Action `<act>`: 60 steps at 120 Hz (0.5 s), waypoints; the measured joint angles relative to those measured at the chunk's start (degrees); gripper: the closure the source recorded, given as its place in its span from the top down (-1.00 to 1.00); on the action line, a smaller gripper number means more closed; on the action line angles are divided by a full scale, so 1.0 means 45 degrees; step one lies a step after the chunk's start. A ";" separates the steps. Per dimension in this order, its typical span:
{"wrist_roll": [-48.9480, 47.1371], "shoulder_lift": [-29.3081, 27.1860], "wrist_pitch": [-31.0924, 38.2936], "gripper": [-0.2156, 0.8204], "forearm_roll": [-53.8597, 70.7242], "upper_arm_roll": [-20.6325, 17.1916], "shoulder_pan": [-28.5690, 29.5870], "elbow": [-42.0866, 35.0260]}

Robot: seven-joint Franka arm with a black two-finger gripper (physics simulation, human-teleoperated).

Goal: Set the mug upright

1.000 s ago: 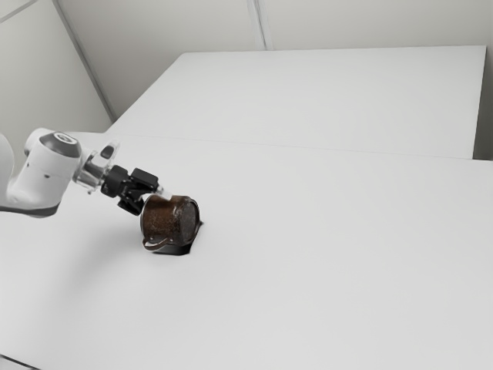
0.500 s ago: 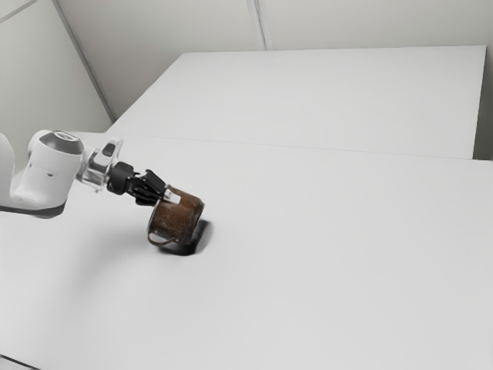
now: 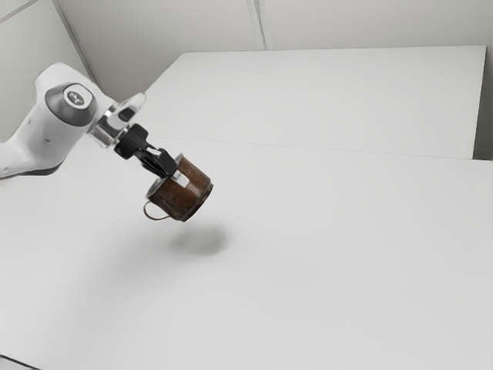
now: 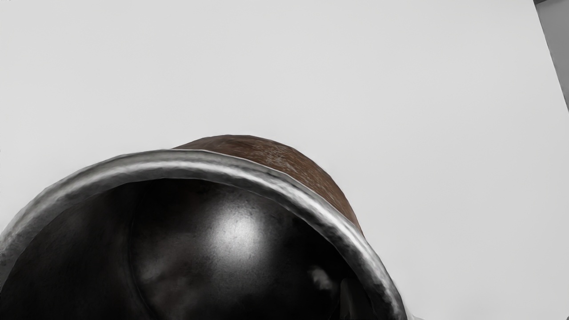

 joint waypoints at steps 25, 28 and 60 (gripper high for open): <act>-0.2022 -0.1545 0.0269 -0.92 0.3928 -0.0765 -0.0818 -0.0709; -0.2246 -0.1759 0.0345 -0.92 0.4255 -0.0791 -0.0844 -0.0948; -0.4172 -0.3300 0.2518 -0.92 0.5931 -0.1499 -0.0920 -0.3968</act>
